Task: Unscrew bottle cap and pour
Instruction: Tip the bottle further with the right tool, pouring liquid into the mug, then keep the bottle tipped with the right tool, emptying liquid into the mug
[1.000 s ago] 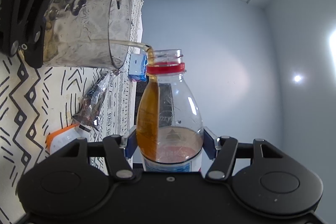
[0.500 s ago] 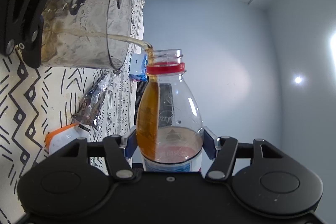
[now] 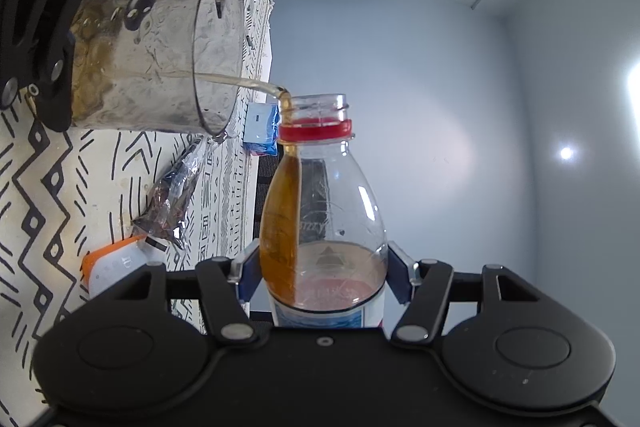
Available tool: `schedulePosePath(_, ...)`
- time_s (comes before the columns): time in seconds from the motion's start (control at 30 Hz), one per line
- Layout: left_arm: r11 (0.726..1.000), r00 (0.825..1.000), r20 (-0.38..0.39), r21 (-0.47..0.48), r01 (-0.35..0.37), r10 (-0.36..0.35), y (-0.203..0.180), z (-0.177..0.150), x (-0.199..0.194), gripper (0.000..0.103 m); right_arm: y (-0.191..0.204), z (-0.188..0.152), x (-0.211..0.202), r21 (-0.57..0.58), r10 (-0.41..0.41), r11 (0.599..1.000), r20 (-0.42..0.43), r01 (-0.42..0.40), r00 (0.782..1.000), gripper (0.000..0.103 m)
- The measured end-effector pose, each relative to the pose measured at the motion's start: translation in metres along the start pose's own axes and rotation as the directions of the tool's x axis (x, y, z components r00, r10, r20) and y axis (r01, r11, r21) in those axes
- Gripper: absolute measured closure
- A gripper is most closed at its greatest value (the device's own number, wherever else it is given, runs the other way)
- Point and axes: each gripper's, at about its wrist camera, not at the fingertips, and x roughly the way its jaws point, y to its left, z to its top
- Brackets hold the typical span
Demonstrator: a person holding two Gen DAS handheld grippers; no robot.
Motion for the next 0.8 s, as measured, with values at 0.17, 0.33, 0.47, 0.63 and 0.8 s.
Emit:
schedulePosePath(0.17, 1.0, 1.0, 0.002, 0.001, 0.0, 0.0, -0.002, -0.0013, -0.0014, 0.032, -0.0015, 0.0007, -0.0017, 0.008, 0.0, 1.0, -0.001, 0.0, 1.0, 0.038)
schedulePosePath(0.33, 1.0, 1.0, 0.002, 0.002, 0.004, -0.004, -0.0031, -0.0014, -0.0024, 0.032, -0.0007, 0.0006, -0.0012, -0.001, -0.003, 1.0, 0.002, 0.003, 1.0, 0.038)
schedulePosePath(0.47, 1.0, 1.0, 0.001, 0.003, 0.007, -0.007, -0.0033, -0.0015, -0.0027, 0.032, 0.0001, 0.0001, -0.0001, -0.003, -0.005, 1.0, -0.002, 0.005, 1.0, 0.038)
schedulePosePath(0.63, 1.0, 1.0, 0.001, 0.006, 0.007, -0.007, -0.0035, -0.002, -0.0037, 0.032, 0.0008, -0.0005, -0.0004, -0.01, -0.007, 1.0, -0.006, 0.007, 1.0, 0.038)
schedulePosePath(0.8, 1.0, 1.0, 0.001, 0.007, 0.008, -0.008, -0.0026, -0.002, -0.0031, 0.032, 0.0002, -0.0009, -0.0008, -0.013, -0.008, 1.0, -0.009, 0.008, 1.0, 0.038)
